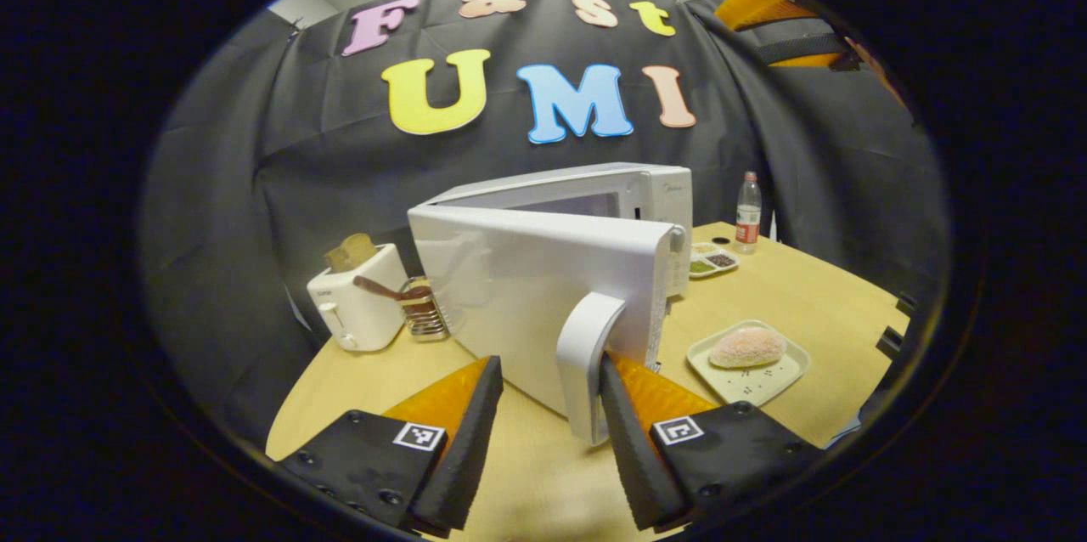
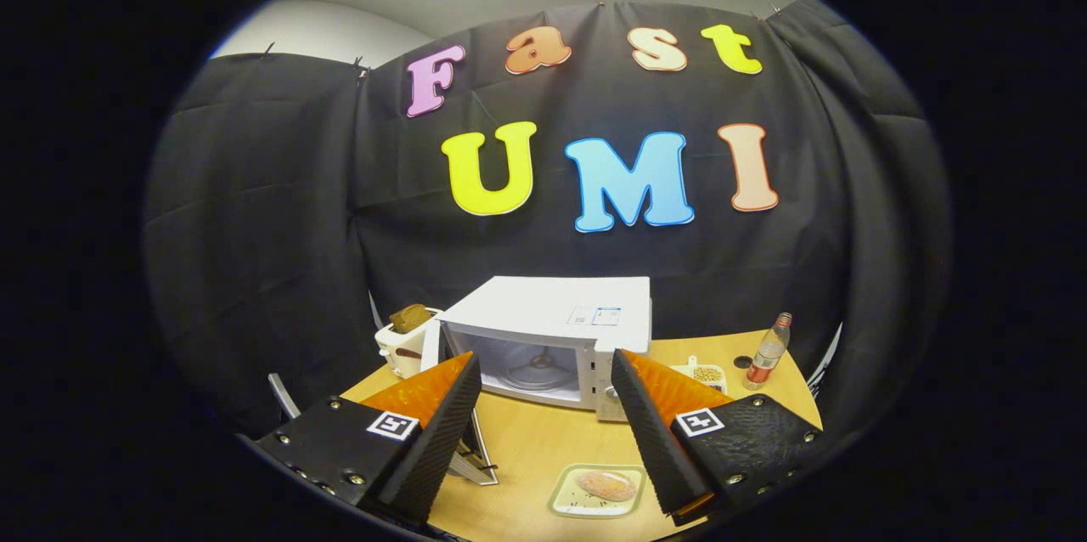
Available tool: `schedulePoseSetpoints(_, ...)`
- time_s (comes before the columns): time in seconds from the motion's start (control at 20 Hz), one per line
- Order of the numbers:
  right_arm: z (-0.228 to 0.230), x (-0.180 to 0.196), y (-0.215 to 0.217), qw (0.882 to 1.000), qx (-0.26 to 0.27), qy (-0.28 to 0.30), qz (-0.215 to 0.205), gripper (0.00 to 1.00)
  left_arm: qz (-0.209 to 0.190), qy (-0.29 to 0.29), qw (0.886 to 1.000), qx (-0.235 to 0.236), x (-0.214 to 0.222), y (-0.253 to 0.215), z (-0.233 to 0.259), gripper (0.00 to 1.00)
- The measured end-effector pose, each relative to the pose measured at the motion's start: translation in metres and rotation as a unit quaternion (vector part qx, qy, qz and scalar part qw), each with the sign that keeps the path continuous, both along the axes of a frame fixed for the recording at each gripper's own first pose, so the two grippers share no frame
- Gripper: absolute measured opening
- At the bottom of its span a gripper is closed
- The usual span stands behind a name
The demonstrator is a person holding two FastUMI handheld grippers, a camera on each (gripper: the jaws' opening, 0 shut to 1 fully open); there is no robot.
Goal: Open the microwave oven with the left hand, put the food in, and close the microwave oven.
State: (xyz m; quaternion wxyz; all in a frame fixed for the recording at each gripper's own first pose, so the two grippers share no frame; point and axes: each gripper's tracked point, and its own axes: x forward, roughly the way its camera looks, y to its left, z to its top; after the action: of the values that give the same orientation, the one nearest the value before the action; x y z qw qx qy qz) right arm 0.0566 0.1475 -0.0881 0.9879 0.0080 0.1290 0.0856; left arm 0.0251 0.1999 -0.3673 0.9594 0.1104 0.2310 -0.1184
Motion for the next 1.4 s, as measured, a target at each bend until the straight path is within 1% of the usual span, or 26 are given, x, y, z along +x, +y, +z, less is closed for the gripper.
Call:
schedulePoseSetpoints(0.05,0.000,0.001,0.003,1.000,-0.001,-0.003,0.003,0.94,0.009,-0.002,1.000,0.004,-0.002,0.010,0.001,0.77)
schedulePoseSetpoints(0.1,-0.002,0.001,0.006,1.000,-0.003,-0.003,0.007,0.94,0.022,-0.002,1.000,0.010,-0.004,0.022,0.000,0.78)
schedulePoseSetpoints(0.15,-0.004,0.001,0.007,1.000,-0.006,-0.001,0.009,0.94,0.030,0.001,1.000,0.010,-0.006,0.030,-0.002,0.89)
schedulePoseSetpoints(0.2,-0.007,0.002,0.007,1.000,-0.010,0.002,0.009,0.94,0.035,0.000,0.999,0.009,-0.009,0.036,0.000,0.92)
schedulePoseSetpoints(0.25,-0.011,0.003,0.007,1.000,-0.013,0.006,0.008,0.94,0.039,-0.001,0.999,0.008,-0.010,0.042,0.001,0.92)
schedulePoseSetpoints(0.3,-0.012,0.004,0.006,1.000,-0.014,0.008,0.004,0.94,0.043,-0.001,0.999,0.009,-0.010,0.049,0.002,0.89)
schedulePoseSetpoints(0.45,-0.016,0.009,0.006,1.000,-0.014,0.016,-0.004,0.94,0.047,0.000,0.999,0.015,-0.010,0.070,0.004,0.89)
schedulePoseSetpoints(0.5,-0.016,0.010,0.008,1.000,-0.015,0.017,-0.005,0.94,0.051,0.001,0.999,0.012,-0.012,0.079,0.005,0.99)
schedulePoseSetpoints(0.55,-0.017,0.011,0.010,1.000,-0.017,0.018,-0.006,0.94,0.057,0.002,0.998,0.009,-0.015,0.091,0.006,0.96)
schedulePoseSetpoints(0.65,-0.019,0.012,0.017,1.000,-0.022,0.018,-0.004,0.94,0.070,0.006,0.998,-0.003,-0.019,0.114,0.007,0.97)
schedulePoseSetpoints(0.75,-0.021,0.013,0.023,0.999,-0.028,0.018,-0.002,0.94,0.074,0.014,0.997,-0.017,-0.021,0.130,0.005,0.96)
schedulePoseSetpoints(0.8,-0.023,0.013,0.026,0.999,-0.031,0.019,0.000,0.94,0.071,0.014,0.997,-0.019,-0.021,0.134,0.005,1.00)
schedulePoseSetpoints(0.9,-0.026,0.013,0.031,0.999,-0.039,0.022,0.002,0.94,0.053,0.019,0.998,-0.032,-0.020,0.139,0.005,0.93)
schedulePoseSetpoints(0.95,-0.027,0.014,0.033,0.999,-0.043,0.024,0.004,0.94,0.042,0.021,0.998,-0.035,-0.020,0.144,0.006,0.97)
schedulePoseSetpoints(1.0,-0.029,0.013,0.035,0.999,-0.048,0.024,0.004,0.94,0.034,0.021,0.999,-0.034,-0.021,0.152,0.006,0.97)
schedulePoseSetpoints(1.05,-0.030,0.014,0.036,0.998,-0.053,0.025,0.005,0.94,0.028,0.021,0.999,-0.032,-0.021,0.161,0.010,1.00)
schedulePoseSetpoints(1.1,-0.031,0.014,0.039,0.998,-0.055,0.026,0.007,0.94,0.025,0.021,0.999,-0.032,-0.024,0.171,0.015,0.98)
schedulePoseSetpoints(1.2,-0.035,0.014,0.045,0.998,-0.056,0.028,0.010,0.94,0.030,0.020,0.999,-0.033,-0.029,0.189,0.024,0.98)
schedulePoseSetpoints(1.3,-0.041,0.013,0.050,0.998,-0.057,0.033,0.016,0.94,0.043,0.020,0.998,-0.033,-0.033,0.200,0.027,0.98)
schedulePoseSetpoints(1.4,-0.049,0.012,0.053,0.997,-0.054,0.044,0.022,0.94,0.057,0.016,0.998,-0.038,-0.036,0.204,0.031,0.94)
